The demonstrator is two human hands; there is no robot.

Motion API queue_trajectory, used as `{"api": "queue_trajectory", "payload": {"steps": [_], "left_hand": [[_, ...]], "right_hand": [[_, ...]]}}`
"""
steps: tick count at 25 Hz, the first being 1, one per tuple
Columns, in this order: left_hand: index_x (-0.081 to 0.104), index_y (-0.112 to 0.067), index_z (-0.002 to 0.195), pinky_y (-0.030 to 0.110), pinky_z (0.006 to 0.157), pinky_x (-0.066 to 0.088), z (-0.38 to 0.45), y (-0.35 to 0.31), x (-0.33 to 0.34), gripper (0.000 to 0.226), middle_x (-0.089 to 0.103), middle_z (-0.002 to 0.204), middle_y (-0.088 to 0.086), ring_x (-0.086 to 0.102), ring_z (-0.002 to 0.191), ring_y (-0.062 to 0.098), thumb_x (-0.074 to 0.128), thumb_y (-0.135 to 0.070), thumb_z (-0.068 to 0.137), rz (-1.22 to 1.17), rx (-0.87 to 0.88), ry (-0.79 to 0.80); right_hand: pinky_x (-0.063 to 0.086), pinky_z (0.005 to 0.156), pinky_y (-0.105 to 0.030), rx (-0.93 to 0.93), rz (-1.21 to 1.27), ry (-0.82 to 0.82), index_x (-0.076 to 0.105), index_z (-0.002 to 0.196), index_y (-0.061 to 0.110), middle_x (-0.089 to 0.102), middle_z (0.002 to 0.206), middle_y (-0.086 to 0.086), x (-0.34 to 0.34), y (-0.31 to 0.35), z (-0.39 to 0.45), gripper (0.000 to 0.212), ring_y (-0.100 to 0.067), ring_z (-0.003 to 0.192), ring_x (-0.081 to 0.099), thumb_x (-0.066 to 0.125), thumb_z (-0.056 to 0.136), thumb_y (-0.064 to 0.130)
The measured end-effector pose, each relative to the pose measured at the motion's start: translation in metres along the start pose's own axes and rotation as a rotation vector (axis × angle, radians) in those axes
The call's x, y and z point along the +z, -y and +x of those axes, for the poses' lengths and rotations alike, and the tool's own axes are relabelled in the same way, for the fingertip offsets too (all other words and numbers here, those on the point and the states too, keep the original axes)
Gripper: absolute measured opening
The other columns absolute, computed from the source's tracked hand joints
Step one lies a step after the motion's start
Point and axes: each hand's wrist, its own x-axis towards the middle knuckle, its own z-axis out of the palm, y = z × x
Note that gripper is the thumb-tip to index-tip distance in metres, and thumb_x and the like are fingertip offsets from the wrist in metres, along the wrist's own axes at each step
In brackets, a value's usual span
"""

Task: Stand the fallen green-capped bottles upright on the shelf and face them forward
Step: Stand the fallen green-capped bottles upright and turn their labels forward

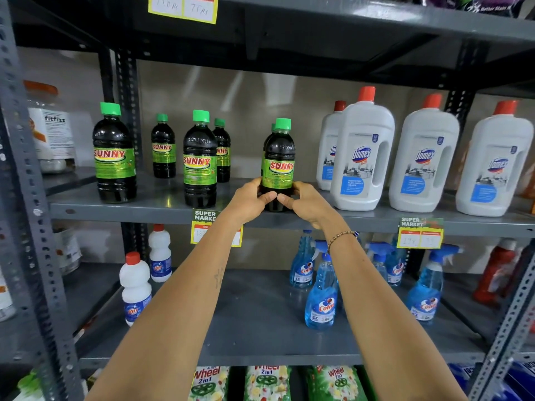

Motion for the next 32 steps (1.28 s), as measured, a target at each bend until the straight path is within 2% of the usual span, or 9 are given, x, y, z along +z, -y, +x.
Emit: {"api": "queue_trajectory", "payload": {"steps": [12,23,29,32], "left_hand": [[0.042,-0.016,0.141,0.042,0.109,0.038,0.0016,0.0024,-0.0003,0.051,0.054,0.139,0.008,0.049,0.128,0.022,0.057,-0.028,0.094,-0.009,-0.041,0.001],[0.043,-0.017,0.14,0.039,0.108,0.039,-0.0036,0.0006,-0.0004,0.049,0.055,0.139,0.005,0.051,0.128,0.02,0.057,-0.025,0.094,-0.051,-0.039,-0.031],[0.044,-0.02,0.141,0.04,0.111,0.037,-0.0066,-0.0008,-0.0036,0.045,0.056,0.139,0.004,0.049,0.13,0.019,0.053,-0.022,0.097,-0.039,-0.015,0.042],[0.041,-0.021,0.143,0.041,0.11,0.036,-0.0056,-0.003,-0.0039,0.045,0.054,0.14,0.005,0.047,0.131,0.021,0.049,-0.023,0.098,0.011,-0.011,0.074]], "right_hand": [[0.037,0.111,-0.042,0.023,-0.011,0.028,0.046,0.139,0.01,0.055,0.139,-0.008,-0.0006,0.0024,-0.0007,0.049,-0.022,0.13,0.047,0.059,0.093,0.021],[0.036,0.112,-0.042,0.02,-0.027,0.061,0.043,0.142,0.014,0.051,0.143,-0.007,0.0001,0.0035,-0.0001,0.051,-0.022,0.134,0.044,0.057,0.094,0.024],[0.038,0.108,-0.038,-0.006,-0.003,0.037,0.042,0.142,0.012,0.052,0.143,-0.007,0.0025,-0.0052,0.0007,0.053,-0.023,0.133,0.046,0.058,0.093,0.024],[0.039,0.109,-0.04,-0.003,-0.022,0.001,0.044,0.141,0.012,0.054,0.141,-0.007,0.0022,-0.0044,0.0002,0.053,-0.023,0.131,0.048,0.06,0.092,0.025]]}}
